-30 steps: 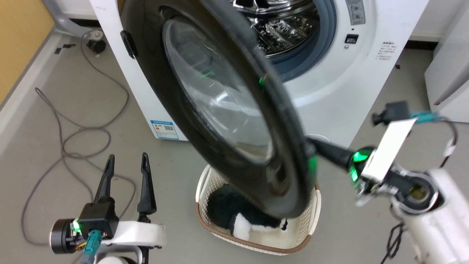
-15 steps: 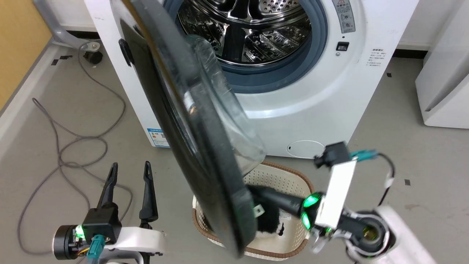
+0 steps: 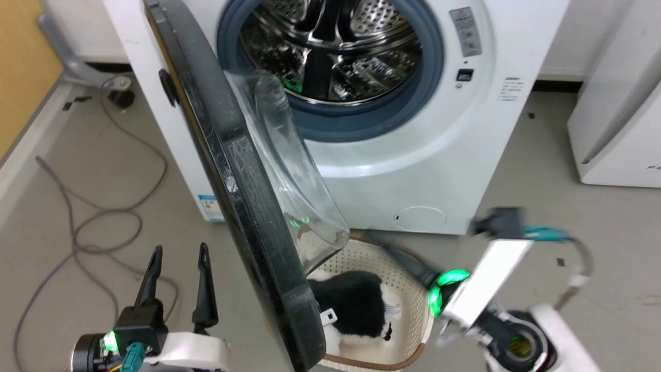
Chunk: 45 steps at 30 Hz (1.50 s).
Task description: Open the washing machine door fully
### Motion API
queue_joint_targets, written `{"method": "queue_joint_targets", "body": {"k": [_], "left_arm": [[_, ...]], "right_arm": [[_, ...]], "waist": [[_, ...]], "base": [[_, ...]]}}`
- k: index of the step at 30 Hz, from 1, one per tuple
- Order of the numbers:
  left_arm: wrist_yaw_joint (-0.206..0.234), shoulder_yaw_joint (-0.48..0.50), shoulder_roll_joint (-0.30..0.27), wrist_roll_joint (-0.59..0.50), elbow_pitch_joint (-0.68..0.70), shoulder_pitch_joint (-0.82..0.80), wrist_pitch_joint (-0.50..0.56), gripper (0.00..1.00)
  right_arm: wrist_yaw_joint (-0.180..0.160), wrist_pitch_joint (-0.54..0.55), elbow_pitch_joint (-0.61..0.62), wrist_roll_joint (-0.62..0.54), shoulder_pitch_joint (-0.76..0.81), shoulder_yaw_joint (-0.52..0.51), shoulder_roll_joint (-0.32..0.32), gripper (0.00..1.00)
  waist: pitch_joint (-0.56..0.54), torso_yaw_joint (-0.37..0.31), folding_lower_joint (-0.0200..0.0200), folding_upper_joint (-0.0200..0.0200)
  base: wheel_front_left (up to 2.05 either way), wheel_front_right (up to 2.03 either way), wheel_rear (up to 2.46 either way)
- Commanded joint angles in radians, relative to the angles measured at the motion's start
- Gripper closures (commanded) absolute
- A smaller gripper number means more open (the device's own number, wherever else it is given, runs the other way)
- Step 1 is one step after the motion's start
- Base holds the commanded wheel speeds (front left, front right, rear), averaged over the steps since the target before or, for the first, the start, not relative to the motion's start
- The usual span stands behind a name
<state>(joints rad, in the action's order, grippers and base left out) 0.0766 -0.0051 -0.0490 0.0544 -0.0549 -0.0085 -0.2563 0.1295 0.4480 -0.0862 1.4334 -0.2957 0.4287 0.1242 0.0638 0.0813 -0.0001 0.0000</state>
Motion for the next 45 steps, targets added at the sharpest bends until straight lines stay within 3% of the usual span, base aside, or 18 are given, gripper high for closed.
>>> {"method": "queue_joint_targets", "body": {"k": [1, 8, 14, 17, 21, 27, 34, 42, 43, 44, 45], "left_arm": [[0.003, 0.008, -0.001, -0.003, -0.002, 0.015, -0.006, 0.0], [0.001, 0.044, -0.001, -0.001, -0.005, 0.039, -0.006, 0.0], [-0.003, 0.064, -0.001, -0.008, -0.001, 0.053, -0.006, 0.0], [-0.002, 0.072, -0.001, -0.009, 0.003, 0.061, -0.006, 0.0], [0.0, 0.083, -0.001, -0.009, 0.008, 0.072, -0.006, 0.0], [-0.001, 0.088, -0.001, -0.012, 0.009, 0.081, -0.006, 0.0], [-0.003, 0.082, -0.001, -0.012, 0.001, 0.072, -0.006, 0.0], [-0.003, 0.072, -0.001, -0.008, -0.008, 0.073, -0.006, 0.0], [-0.003, 0.071, -0.001, -0.007, -0.009, 0.074, -0.006, 0.0], [-0.003, 0.071, -0.001, -0.007, -0.011, 0.075, -0.006, 0.0], [-0.003, 0.072, -0.001, -0.006, -0.012, 0.075, -0.006, 0.0]], "right_arm": [[0.001, -0.064, 0.009, -0.024, -0.004, -0.025, 0.001, 1.0], [0.001, -0.429, 0.035, -0.234, -0.024, -0.071, 0.066, 1.0], [0.001, -0.685, -0.004, -0.552, -0.021, -0.089, 0.186, 1.0], [0.001, -0.707, -0.016, -0.739, 0.003, -0.163, 0.192, 1.0], [0.001, -0.709, 0.052, -0.962, 0.068, -0.313, 0.123, 1.0], [0.001, -0.71, 0.157, -1.229, 0.198, -0.423, 0.028, 1.0], [0.001, -0.71, 0.141, -1.346, 0.325, -0.474, -0.035, 1.0], [0.001, -0.71, 0.105, -1.368, 0.401, -0.479, -0.069, 1.0], [0.001, -0.71, 0.101, -1.373, 0.408, -0.476, -0.07, 0.84], [0.001, -0.71, 0.1, -1.377, 0.412, -0.474, -0.071, 0.47], [0.001, -0.71, 0.099, -1.384, 0.415, -0.472, -0.072, 0.0]], "waist": [[-0.011, -0.01, 0.0001, 0.0], [-0.044, -0.039, 0.0001, 0.0], [-0.061, -0.055, 0.0001, 0.0], [-0.068, -0.063, 0.0001, 0.0], [-0.072, -0.073, 0.0001, 0.0], [-0.075, -0.082, 0.0001, 0.0], [-0.073, -0.083, 0.0001, 0.0], [-0.076, -0.081, 0.0001, 0.0], [-0.077, -0.082, 0.0001, 0.0], [-0.078, -0.082, 0.0001, 0.0], [-0.078, -0.082, 0.0001, 0.0]], "base": [[0.0, 0.0, 0.0], [0.0, 0.0, 0.0], [0.0, 0.0, 0.0], [0.0, 0.0, 0.0], [0.0, 0.0, 0.0], [0.0, 0.0, 0.0], [0.0, 0.0, 0.0], [0.0, 0.0, 0.0], [0.0, 0.0, 0.0], [0.0, 0.0, 0.0], [0.0, 0.0, 0.0]]}}
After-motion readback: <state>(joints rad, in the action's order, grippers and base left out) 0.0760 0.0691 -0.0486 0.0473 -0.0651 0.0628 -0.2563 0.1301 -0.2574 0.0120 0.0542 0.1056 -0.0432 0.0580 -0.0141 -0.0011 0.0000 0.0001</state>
